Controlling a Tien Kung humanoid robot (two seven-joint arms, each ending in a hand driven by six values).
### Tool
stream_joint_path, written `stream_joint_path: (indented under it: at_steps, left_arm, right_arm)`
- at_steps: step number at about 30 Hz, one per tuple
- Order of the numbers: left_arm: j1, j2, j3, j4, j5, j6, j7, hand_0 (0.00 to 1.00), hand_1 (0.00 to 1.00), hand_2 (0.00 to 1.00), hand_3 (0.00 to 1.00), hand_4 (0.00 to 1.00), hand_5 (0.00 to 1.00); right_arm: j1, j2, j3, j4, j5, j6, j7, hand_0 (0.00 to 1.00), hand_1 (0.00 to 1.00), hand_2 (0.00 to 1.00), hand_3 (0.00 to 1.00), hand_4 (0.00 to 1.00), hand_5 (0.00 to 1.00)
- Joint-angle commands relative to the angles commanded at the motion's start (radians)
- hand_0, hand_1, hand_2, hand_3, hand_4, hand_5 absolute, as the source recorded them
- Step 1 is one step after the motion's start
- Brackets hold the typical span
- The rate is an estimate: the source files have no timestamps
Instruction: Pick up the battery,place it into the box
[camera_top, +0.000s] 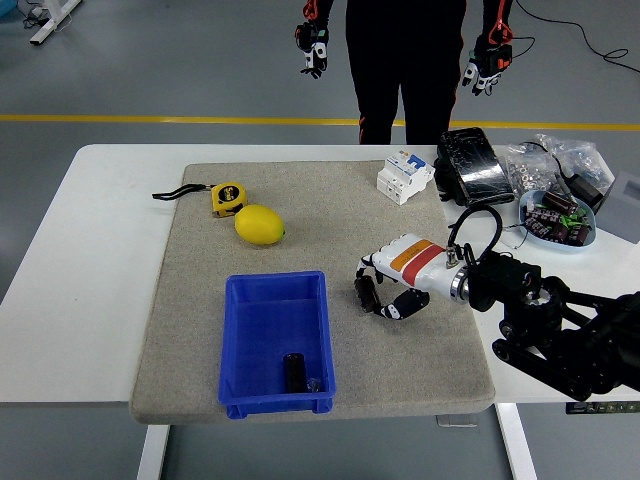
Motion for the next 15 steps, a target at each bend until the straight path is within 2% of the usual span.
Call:
stream_joint_path:
  at_steps: [7,15]
  left_arm:
    - [0.000,0.001,0.000,0.001,-0.002,0.001,-0.002,0.662,0.657,0.668,0.581,0.627,0.572]
    - [0.001,0.003,-0.003,0.001,0.003,-0.003,-0.001,0.661,0.656,0.666,0.581,0.627,0.572]
  right_arm:
    - [0.006,-0.030,0.076,0.078,-0.016,-0.004,-0.018,0.260,0.355,0.490,0.630,0.750,0.283]
    - [-0.008,-0.056,0.180,0.265,-0.036,0.017,-0.067,0.278,0.375,0.501,0.625,0.735,0.296]
